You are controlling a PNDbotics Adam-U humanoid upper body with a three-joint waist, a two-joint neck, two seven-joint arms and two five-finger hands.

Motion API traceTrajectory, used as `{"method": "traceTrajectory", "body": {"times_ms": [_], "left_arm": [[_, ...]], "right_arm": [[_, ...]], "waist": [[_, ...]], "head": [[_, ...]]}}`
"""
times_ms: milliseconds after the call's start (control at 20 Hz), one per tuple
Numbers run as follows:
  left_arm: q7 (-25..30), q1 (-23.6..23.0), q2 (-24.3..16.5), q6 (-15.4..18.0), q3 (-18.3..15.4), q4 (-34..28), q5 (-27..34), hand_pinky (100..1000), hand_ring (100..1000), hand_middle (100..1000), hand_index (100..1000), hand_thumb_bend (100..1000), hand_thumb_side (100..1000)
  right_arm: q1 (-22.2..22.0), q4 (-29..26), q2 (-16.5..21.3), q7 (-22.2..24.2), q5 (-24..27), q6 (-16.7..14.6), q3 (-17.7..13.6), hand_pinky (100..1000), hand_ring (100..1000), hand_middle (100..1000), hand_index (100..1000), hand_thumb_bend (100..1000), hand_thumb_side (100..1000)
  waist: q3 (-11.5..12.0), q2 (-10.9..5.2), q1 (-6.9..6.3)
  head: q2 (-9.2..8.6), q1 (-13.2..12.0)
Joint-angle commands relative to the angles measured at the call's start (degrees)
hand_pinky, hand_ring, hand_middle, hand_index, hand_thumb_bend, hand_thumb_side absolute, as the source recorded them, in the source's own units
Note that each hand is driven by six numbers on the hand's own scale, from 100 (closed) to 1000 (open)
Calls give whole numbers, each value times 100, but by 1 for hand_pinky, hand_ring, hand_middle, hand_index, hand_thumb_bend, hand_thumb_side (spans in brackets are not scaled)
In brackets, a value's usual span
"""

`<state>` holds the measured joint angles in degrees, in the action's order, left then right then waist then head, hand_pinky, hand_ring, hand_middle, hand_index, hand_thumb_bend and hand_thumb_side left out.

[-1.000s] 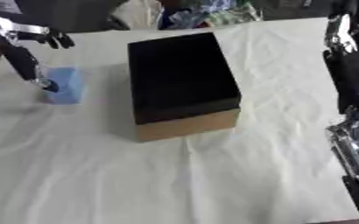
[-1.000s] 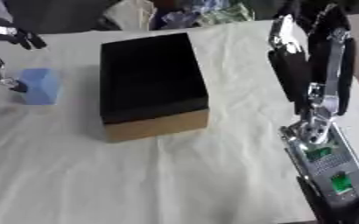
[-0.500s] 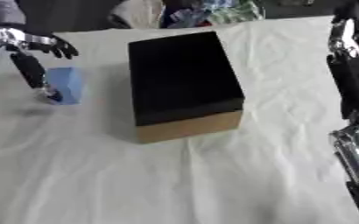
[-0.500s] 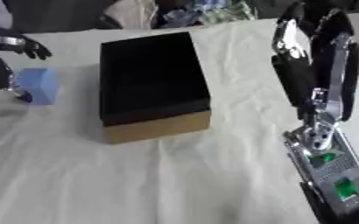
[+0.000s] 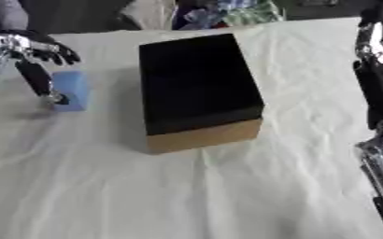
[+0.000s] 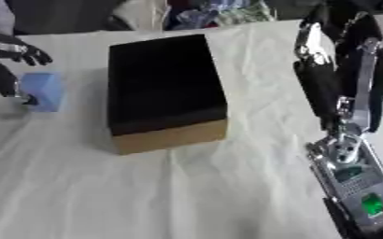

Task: Pick up objects on the table and place them in the box.

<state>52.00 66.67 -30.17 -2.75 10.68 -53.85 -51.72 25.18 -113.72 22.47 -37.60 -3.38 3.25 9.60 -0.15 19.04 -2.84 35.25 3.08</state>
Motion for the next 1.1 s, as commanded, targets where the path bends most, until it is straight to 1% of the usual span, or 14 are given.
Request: {"method": "traceTrajectory", "body": {"times_ms": [50, 150, 450, 550, 600, 750, 850, 900, 1100], "left_arm": [[-3, 124, -91, -93, -56, -143, -92, 1000, 950, 904, 968, 479, 100], [-3, 111, -78, -94, -44, -135, -124, 1000, 946, 898, 957, 467, 100], [-3, 77, -38, -86, -25, -42, -135, 1000, 920, 835, 885, 433, 100], [-3, 64, -40, -100, -22, -10, -211, 999, 913, 819, 872, 433, 100], [-3, 59, -39, -111, -28, -5, -267, 989, 899, 789, 849, 423, 100], [-3, 34, -28, -134, -36, -14, -474, 967, 881, 758, 822, 429, 100], [-20, 16, -12, -136, -54, -36, -542, 946, 853, 711, 792, 396, 100], [-35, 11, -8, -142, -56, -47, -553, 934, 834, 668, 766, 376, 100], [-115, 15, -5, -183, -42, -100, -558, 886, 774, 593, 716, 305, 100]], "right_arm": [[74, -87, 99, 2, 38, -14, 1, 865, 794, 600, 776, 100, 477], [76, -87, 101, -5, 45, -14, -1, 865, 794, 599, 776, 100, 476], [87, -87, 100, -35, 49, -19, -2, 866, 795, 599, 777, 100, 475], [90, -87, 99, -52, 58, -26, -7, 866, 795, 599, 777, 100, 475], [91, -87, 100, -58, 62, -29, -7, 866, 795, 599, 777, 100, 475], [99, -87, 92, -75, 65, -41, -16, 866, 795, 599, 777, 100, 474], [98, -87, 88, -82, 68, -43, -18, 866, 795, 599, 777, 100, 480], [97, -87, 85, -87, 70, -43, -20, 866, 795, 599, 778, 100, 474], [93, -87, 74, -88, 77, -46, -23, 867, 795, 600, 778, 100, 475]], "waist": [[-8, -98, 18], [-7, -83, 20], [-33, -44, 17], [-45, -36, 17], [-49, -33, 18], [-59, -29, 23], [-62, -31, 31], [-62, -35, 35], [-50, -59, 44]], "head": [[-65, -20], [-69, -26], [-93, -39], [-107, -52], [-113, -57], [-126, -64], [-120, -66], [-115, -68], [-113, -64]]}}
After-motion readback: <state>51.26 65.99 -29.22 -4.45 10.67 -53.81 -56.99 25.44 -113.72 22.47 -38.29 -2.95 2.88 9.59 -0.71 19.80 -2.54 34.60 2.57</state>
